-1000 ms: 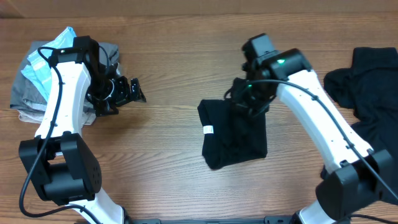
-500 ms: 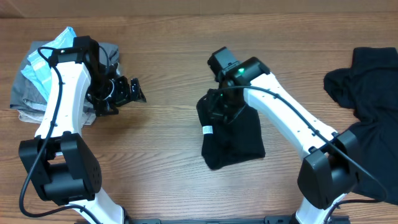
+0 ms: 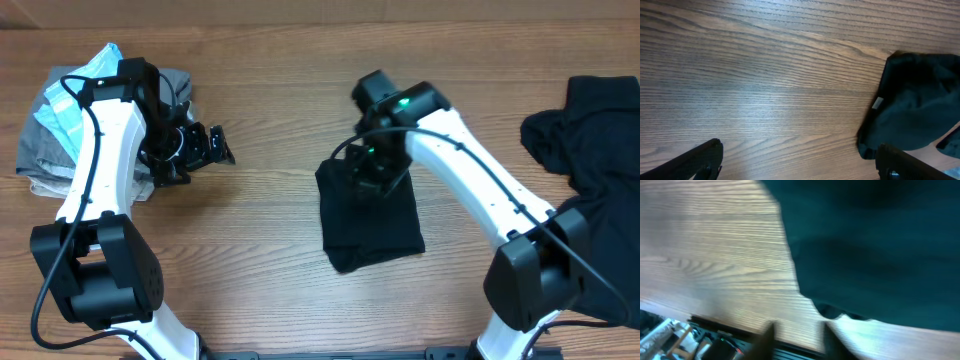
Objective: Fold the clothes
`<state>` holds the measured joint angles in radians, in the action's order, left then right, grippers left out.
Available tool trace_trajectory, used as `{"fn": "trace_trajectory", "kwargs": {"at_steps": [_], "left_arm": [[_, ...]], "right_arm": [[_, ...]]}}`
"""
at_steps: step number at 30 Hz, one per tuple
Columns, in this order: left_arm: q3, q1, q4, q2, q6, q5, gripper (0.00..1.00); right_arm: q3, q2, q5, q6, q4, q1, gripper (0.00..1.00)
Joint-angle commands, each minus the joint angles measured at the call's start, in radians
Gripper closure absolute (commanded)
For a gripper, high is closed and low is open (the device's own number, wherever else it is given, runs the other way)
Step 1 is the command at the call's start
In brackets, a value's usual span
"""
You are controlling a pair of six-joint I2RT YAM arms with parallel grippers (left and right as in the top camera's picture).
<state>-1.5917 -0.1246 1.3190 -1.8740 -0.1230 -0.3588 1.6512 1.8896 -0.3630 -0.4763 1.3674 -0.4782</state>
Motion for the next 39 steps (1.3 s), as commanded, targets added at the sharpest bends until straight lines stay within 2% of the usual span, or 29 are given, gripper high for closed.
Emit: {"fn": "trace_trajectory", "kwargs": {"at_steps": [1,11,17,23,30,35,39], "left_arm": [[0.002,0.001,-0.001,0.004,0.011,0.003,0.00],[0.002,0.001,-0.001,0.004,0.011,0.003,0.00],[0.002,0.001,-0.001,0.004,0.011,0.003,0.00],[0.002,0.001,-0.001,0.004,0.011,0.003,0.00],[0.002,0.001,-0.001,0.004,0.011,0.003,0.00],[0.002,0.001,-0.001,0.004,0.011,0.003,0.00],[0.002,0.001,-0.001,0.004,0.011,0.003,0.00]], "right_arm": [[0.002,-0.036,-0.016,0.040,0.006,0.029,0.96],[-0.233,-0.036,-0.027,0.039,-0.136,0.012,0.96],[-0.481,-0.036,-0.070,0.039,-0.389,0.006,0.96],[-0.638,-0.036,-0.077,0.039,-0.605,0.006,0.96],[-0.521,-0.077,-0.242,0.118,-0.580,0.009,0.96],[-0.419,-0.126,-0.209,0.117,-0.573,0.009,0.96],[-0.418,-0.124,-0.107,0.118,-0.592,0.009,0.96]]}}
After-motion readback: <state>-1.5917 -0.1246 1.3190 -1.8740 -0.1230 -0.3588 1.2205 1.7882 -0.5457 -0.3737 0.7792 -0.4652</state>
